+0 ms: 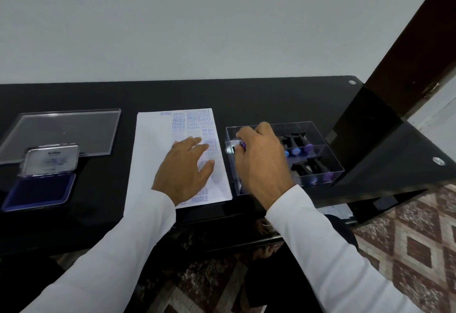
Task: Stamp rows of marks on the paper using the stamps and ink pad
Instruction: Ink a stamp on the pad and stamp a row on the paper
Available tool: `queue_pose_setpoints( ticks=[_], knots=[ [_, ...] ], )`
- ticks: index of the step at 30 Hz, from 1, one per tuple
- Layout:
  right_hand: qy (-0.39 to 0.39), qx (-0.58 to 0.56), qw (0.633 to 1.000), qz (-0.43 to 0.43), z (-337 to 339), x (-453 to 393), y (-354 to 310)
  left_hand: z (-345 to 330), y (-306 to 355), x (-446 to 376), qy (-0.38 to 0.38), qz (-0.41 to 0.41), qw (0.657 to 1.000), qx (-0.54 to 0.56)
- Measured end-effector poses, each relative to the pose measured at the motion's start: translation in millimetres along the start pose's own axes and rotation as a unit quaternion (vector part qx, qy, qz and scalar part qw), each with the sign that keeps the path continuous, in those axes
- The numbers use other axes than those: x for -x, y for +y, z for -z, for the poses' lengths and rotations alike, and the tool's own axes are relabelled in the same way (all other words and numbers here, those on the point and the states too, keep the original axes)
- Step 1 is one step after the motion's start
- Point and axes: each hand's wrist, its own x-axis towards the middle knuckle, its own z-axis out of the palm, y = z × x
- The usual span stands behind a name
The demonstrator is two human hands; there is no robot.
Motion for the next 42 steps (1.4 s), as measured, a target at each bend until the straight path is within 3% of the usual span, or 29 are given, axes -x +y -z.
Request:
queue_pose_setpoints(
  ticks=[20,24,30,42],
  knots=[
    [-0.095,-0.086,0.973,0.192,-110,11,-194,121,-159,135,0.141,0.158,0.975,-0.062],
    [-0.144,-0.109,0.960,0.212,-125,18,-227,129,-187,156,0.151,0.198,0.966,-0.065],
    [-0.215,-0.108,0.938,0.250,-137,20,-257,129,-215,170,0.151,0.234,0.959,-0.052],
    [-0.208,-0.095,0.928,0.294,-156,7,-275,121,-245,178,0.134,0.226,0.963,-0.065]
  ],
)
